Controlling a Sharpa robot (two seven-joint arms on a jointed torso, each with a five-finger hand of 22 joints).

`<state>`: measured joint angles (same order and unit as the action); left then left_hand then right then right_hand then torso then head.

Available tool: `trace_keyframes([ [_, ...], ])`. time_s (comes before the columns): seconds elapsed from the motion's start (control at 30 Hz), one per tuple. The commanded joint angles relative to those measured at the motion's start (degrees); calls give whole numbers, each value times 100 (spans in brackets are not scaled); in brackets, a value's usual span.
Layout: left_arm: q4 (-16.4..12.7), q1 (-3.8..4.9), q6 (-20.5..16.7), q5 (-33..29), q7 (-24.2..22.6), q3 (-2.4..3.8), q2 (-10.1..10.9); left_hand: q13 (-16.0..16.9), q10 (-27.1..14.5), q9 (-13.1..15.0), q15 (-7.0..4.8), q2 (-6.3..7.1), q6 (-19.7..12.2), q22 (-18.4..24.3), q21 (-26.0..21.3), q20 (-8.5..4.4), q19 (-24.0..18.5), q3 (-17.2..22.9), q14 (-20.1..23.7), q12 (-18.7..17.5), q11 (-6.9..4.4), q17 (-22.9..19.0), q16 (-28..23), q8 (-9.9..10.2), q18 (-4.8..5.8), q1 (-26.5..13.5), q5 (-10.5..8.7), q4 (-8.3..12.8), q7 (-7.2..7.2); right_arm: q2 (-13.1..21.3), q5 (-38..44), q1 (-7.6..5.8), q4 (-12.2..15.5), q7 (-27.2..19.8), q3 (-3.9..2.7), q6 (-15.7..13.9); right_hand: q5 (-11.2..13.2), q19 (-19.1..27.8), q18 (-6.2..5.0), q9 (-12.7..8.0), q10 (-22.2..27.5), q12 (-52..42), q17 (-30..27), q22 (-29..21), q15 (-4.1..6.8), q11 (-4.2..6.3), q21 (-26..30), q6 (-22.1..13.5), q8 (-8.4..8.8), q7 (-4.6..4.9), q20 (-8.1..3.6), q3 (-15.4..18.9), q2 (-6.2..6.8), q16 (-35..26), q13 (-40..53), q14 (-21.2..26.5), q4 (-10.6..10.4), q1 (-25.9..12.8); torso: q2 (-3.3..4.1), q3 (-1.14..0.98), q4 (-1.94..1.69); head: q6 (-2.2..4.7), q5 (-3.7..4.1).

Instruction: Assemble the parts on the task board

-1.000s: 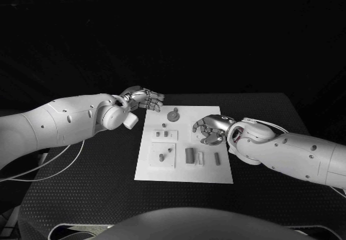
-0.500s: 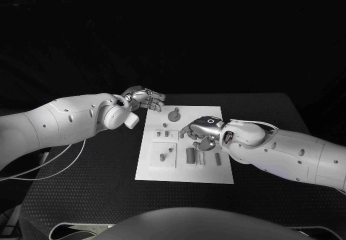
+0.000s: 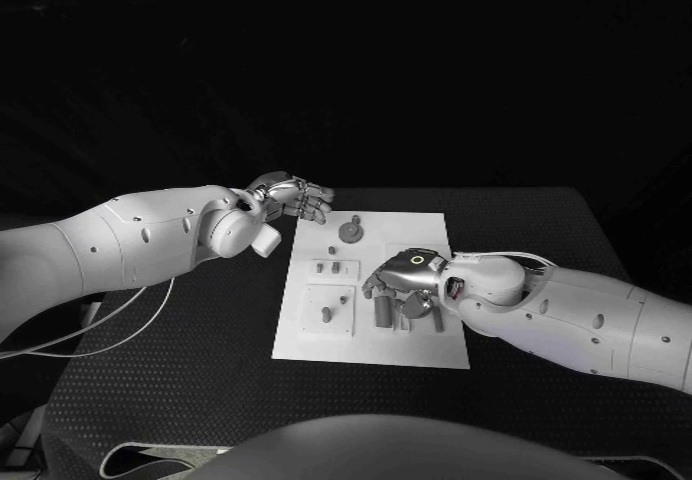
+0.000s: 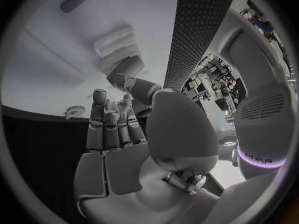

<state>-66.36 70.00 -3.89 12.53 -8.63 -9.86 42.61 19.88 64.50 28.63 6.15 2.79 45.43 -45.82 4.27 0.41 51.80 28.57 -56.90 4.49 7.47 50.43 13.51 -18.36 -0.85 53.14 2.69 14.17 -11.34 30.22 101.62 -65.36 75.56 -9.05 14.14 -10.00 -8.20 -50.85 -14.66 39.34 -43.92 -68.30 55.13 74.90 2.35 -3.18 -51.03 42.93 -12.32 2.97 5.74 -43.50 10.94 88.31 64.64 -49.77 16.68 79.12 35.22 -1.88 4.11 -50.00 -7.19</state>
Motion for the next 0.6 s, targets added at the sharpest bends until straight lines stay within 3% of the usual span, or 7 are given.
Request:
trace_keyframes([
  [0.03, -14, 5, 95, 13, -28, 4, -9, 2, -14, -5, 6, -17, 6, 9, -17, 11, -26, 1, -13, -17, 9, 5, -38, -8, 23, -50, 12, -43, 4, -21, 237, 40, 9, -61, -5, 327, -29, 57, -34, 5, 36, -37, 9, 139, -15, -7, -35, -7, -31, -39, -1, -49, 11, 45, -9, 40, 1, 50, -5, -1, 6, 0, 1],
  [0.6, -30, 6, 111, 14, -3, 4, -2, 2, -15, -5, 6, -18, 4, 9, -16, 11, -27, -4, -14, -17, 10, 9, -41, -8, 22, -54, 12, -45, 3, -142, 386, 216, -244, -15, -6, 502, -27, 150, -34, -36, 150, -152, -12, 132, -67, -55, -128, -156, 7, -83, 25, -64, 14, 137, -56, 146, -1, -7, 1, -4, 5, 0, -10],
])
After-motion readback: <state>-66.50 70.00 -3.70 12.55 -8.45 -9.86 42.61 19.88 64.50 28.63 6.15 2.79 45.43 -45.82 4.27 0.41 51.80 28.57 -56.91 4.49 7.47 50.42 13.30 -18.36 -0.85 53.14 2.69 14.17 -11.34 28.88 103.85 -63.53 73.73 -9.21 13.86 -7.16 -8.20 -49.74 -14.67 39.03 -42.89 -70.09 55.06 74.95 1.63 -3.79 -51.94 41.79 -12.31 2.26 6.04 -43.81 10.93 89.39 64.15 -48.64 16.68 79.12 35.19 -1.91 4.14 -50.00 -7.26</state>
